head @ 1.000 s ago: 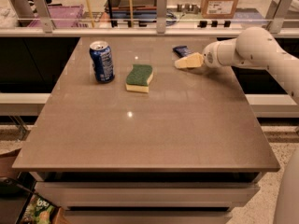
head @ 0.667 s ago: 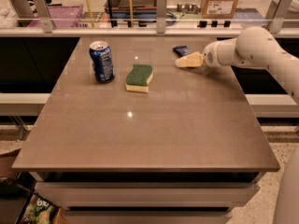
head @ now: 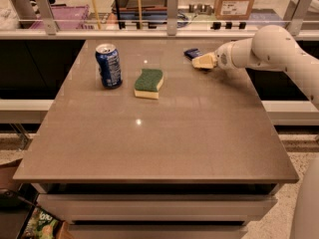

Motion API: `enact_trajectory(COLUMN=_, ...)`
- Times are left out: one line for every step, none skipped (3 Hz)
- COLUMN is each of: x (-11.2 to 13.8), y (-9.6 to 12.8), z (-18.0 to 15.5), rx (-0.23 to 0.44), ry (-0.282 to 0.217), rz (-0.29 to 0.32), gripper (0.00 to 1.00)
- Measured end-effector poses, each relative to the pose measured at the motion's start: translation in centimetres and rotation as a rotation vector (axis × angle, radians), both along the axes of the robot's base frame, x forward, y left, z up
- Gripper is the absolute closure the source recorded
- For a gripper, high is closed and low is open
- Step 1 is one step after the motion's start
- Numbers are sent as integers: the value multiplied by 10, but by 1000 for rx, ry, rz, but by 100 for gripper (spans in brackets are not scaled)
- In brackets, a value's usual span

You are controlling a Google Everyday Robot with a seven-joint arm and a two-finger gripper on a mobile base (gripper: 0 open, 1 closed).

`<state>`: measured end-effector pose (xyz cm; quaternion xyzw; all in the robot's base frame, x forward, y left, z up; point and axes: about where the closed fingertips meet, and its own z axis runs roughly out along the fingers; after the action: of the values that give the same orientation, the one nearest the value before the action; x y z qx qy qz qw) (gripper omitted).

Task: Pick rxbar blueberry

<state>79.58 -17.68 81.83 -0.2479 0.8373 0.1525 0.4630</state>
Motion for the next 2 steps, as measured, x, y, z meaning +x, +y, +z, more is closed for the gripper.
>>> enact_trajectory(x=0, y=0, z=2, rx=0, ry=0, rz=0, gripper=100)
enact_trajectory(x=0, y=0, z=2, rx=0, ry=0, rz=0, gripper=100)
